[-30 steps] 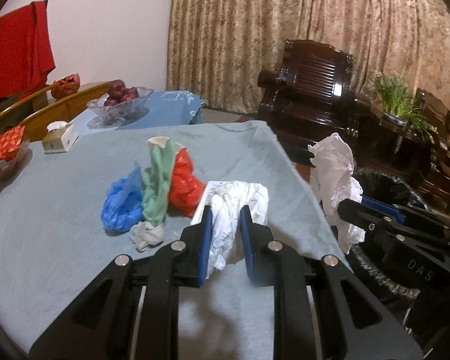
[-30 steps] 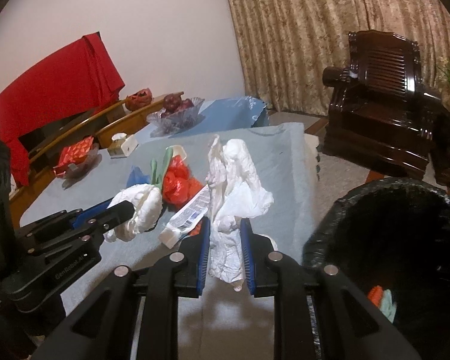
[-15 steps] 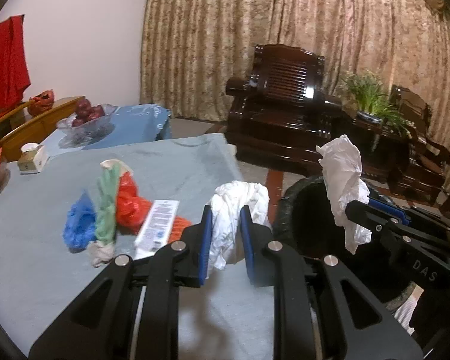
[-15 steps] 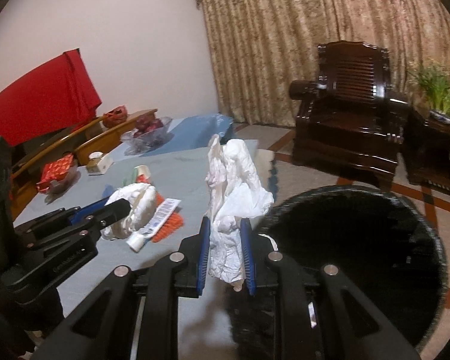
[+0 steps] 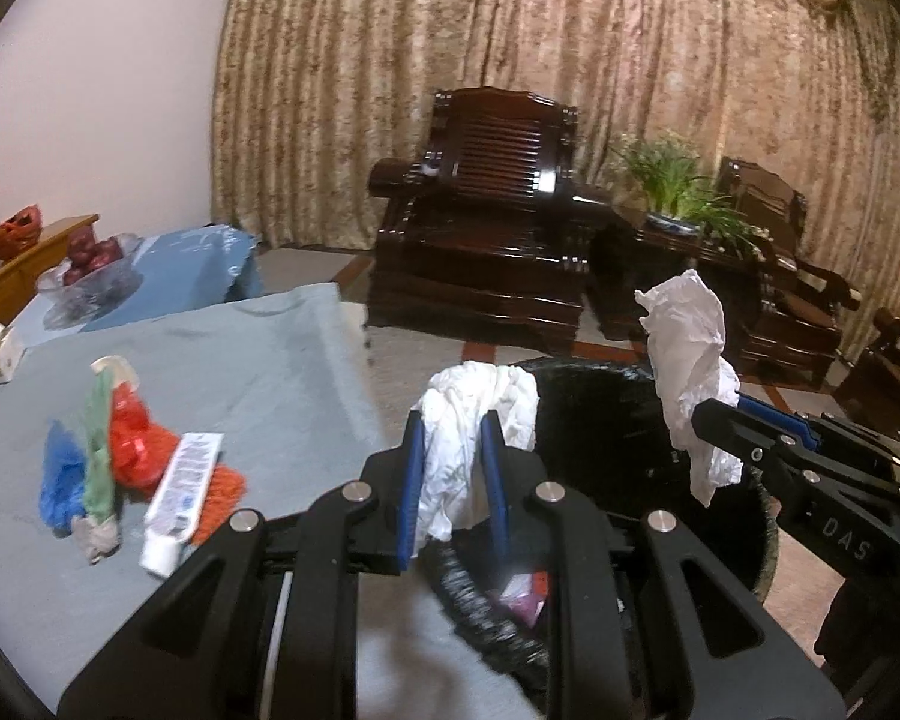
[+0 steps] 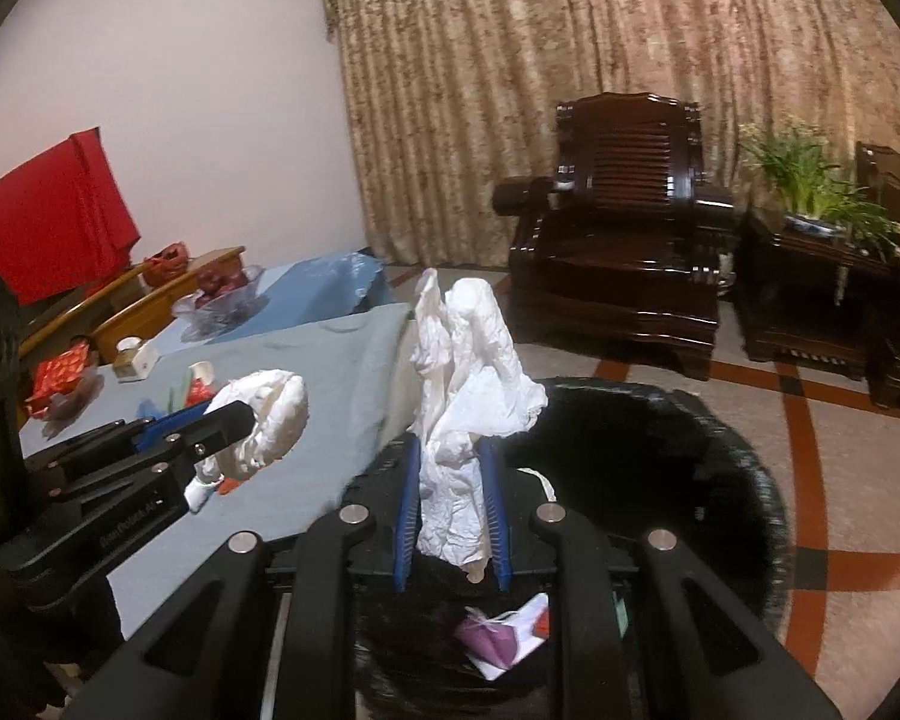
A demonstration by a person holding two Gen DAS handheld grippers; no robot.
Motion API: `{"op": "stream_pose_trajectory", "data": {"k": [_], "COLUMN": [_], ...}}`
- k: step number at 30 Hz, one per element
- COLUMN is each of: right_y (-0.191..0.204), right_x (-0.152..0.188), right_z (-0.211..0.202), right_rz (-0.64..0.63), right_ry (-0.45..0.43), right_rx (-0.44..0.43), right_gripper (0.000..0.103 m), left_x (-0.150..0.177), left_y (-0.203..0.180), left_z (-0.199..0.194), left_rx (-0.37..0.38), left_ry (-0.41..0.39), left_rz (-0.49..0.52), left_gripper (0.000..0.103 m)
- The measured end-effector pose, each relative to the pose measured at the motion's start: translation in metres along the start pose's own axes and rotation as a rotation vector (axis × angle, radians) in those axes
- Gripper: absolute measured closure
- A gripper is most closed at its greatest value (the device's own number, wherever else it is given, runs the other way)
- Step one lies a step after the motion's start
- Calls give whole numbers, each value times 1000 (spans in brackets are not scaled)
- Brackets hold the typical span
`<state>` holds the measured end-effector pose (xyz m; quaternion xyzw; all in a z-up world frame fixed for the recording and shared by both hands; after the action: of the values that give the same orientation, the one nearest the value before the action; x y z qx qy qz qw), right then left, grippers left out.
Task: Collect trash
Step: 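Carry both tissues over the black bin and open both grippers, then move both open grippers from the bin back over the table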
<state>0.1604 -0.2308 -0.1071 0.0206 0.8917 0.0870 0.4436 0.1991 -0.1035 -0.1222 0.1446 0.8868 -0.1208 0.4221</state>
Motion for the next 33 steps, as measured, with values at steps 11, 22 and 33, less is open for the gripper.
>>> {"op": "stream_pose_trajectory", "data": {"k": [11,22,33], "right_y": [-70,-115,-116], "right_x": [21,38,44], "right_z": [2,10,0], "right_rz": [72,139,199], "right_ry": [36,75,50], "right_rx": [109,181,208], "right_gripper": [83,62,7], "left_x": [-7,1,-5], "left_y": [-64,-97,-62], "left_z": [40,66,43], "left_rx": [111,188,125], "left_ry": [39,77,30], "left_rz": [60,98,62], "left_gripper": [85,46,15]}}
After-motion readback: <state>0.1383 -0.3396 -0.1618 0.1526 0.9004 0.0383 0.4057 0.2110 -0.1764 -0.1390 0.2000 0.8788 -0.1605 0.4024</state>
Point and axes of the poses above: each gripper's, at about its wrist camera, not at the fingertips, and z roughly the way its jaws point, y to its left, x to its underside, the point moved 10 cm from there along z, roughly the way its jaws point, and after that the axes turned 7 degrees about y, right-handed, at the moved point
